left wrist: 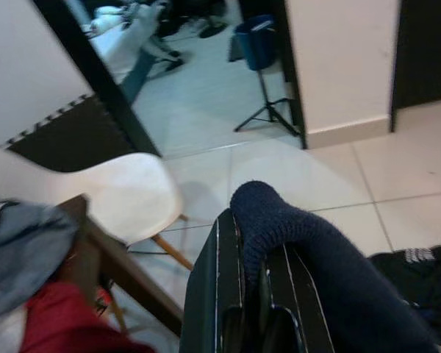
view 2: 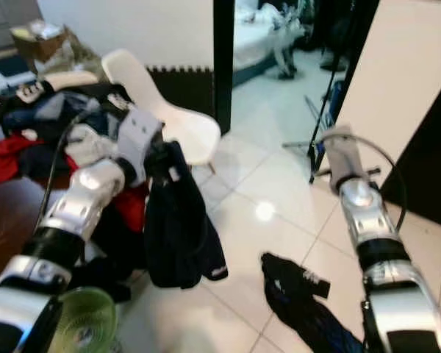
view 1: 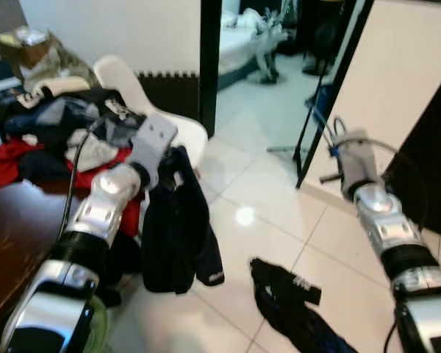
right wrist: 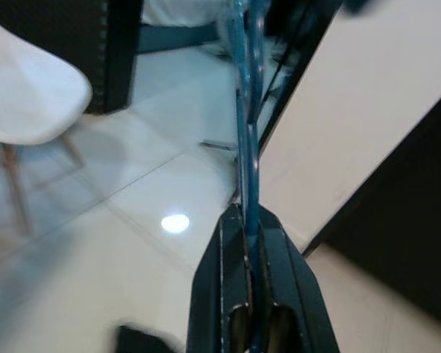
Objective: Hang hanger
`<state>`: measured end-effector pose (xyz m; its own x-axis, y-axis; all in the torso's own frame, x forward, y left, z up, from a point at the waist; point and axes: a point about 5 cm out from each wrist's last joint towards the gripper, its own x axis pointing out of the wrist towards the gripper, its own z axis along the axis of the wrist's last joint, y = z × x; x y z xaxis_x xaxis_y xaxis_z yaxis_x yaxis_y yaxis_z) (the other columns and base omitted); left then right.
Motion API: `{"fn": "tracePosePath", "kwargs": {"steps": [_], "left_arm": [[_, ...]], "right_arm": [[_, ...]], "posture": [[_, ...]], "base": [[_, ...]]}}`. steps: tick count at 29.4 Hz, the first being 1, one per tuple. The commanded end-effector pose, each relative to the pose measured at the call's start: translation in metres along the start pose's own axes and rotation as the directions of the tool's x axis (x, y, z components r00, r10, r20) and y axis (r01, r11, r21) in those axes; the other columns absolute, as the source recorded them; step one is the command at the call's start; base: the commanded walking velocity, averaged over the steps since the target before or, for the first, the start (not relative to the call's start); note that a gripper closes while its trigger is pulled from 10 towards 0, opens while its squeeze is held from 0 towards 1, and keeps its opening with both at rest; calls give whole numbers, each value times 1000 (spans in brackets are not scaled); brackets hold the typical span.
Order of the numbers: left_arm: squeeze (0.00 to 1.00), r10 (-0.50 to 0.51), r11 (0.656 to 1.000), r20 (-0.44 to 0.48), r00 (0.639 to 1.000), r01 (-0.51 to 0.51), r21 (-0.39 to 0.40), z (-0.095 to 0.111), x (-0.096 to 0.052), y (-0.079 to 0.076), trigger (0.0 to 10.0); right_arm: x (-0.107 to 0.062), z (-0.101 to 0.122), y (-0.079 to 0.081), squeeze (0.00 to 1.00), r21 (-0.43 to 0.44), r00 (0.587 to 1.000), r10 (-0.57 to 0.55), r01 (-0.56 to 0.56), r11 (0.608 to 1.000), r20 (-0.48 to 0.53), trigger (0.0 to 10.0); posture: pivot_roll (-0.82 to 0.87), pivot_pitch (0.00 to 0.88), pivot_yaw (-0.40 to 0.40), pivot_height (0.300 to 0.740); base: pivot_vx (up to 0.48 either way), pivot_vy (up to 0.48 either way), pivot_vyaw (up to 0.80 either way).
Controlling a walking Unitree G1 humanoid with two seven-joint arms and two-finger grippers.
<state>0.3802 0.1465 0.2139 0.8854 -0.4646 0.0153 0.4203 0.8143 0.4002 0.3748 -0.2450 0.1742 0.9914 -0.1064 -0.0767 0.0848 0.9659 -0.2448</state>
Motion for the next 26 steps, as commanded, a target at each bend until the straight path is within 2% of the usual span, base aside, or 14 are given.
{"fn": "tracePosePath", "kwargs": {"steps": [1,2,3,4,5,6,9,13,16,22,24,26], "left_arm": [[0,-30,999,36,999,29,16,7,3,-6,10000],[0,-30,999,36,999,29,16,7,3,-6,10000],[0,-32,999,38,999,32,-3,7,4,-9,10000],[0,-32,999,38,999,32,-3,7,4,-9,10000],[0,-40,999,44,998,41,-22,7,5,-14,10000],[0,-40,999,44,998,41,-22,7,5,-14,10000],[0,-68,996,67,995,71,-54,9,9,-27,10000],[0,-73,995,74,995,78,-61,9,10,-31,10000],[0,-72,991,76,995,80,-110,8,12,-39,10000],[0,-83,991,60,995,89,-103,5,13,-44,10000],[0,-83,991,59,995,89,-100,6,13,-43,10000],[0,-73,992,75,995,80,-98,11,15,-38,10000]], "right_arm": [[-4,-8,0,0,96,999,6,-3,995,-34,10000],[-4,-8,0,0,96,999,6,-3,995,-34,10000],[-5,-12,6,0,140,999,25,-19,990,-40,10000],[-5,-12,6,0,140,999,25,-19,990,-40,10000],[-8,-15,12,0,190,998,57,-49,981,-38,10000],[-8,-15,12,0,190,998,57,-49,981,-38,10000],[-17,-20,25,0,289,992,124,-110,951,-32,10000],[-20,-19,27,0,307,990,135,-118,944,-33,10000],[-27,-18,31,0,337,988,149,-127,933,-40,10000],[-32,-17,34,0,362,982,184,-162,918,-29,10000],[-33,-15,33,0,366,979,202,-183,913,-14,10000],[-37,-7,22,0,362,966,255,-250,898,36,10000]], "posture": [[0,21,-31,740],[0,21,-31,740],[-2,21,-33,740],[-2,21,-33,740],[-2,22,-33,740],[-2,22,-33,740],[-2,21,-31,740],[-2,22,-28,740],[-5,23,-27,740],[-9,22,-28,740],[-9,22,-28,740],[-15,16,-27,740]], "base": [[0,0,-800],[0,0,-800],[0,0,-800],[0,0,-800],[0,0,-800],[0,0,-800],[0,0,-800],[0,0,-800],[0,0,-800],[0,0,-800],[0,0,-800],[0,0,-800]]}}
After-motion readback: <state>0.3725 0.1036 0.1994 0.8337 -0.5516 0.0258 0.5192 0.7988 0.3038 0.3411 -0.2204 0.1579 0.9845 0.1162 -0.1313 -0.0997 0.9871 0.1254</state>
